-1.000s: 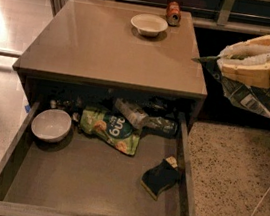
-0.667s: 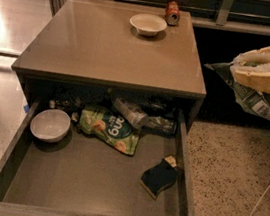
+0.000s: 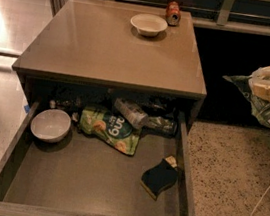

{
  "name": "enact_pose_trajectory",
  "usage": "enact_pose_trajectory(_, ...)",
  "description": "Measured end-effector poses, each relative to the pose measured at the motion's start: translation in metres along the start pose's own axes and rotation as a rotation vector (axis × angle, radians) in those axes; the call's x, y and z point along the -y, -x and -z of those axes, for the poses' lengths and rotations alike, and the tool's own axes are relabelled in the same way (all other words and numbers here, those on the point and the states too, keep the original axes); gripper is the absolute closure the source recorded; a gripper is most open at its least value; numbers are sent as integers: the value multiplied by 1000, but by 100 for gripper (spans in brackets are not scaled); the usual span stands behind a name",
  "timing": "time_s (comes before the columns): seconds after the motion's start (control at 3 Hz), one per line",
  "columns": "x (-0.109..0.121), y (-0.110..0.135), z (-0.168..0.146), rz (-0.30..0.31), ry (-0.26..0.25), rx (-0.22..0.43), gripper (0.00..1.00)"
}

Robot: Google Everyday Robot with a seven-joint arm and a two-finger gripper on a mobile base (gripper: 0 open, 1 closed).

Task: Place green jalapeno chip bag into top drawer

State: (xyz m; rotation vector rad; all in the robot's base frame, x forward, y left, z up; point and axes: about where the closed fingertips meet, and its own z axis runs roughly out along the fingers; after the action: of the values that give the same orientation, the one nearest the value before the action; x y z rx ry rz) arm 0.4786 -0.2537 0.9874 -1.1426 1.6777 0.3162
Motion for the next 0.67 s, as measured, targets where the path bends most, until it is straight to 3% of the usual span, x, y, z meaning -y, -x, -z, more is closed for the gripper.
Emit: enact_pose_trajectory(0.67,-23,0,-29,25,80,26,100)
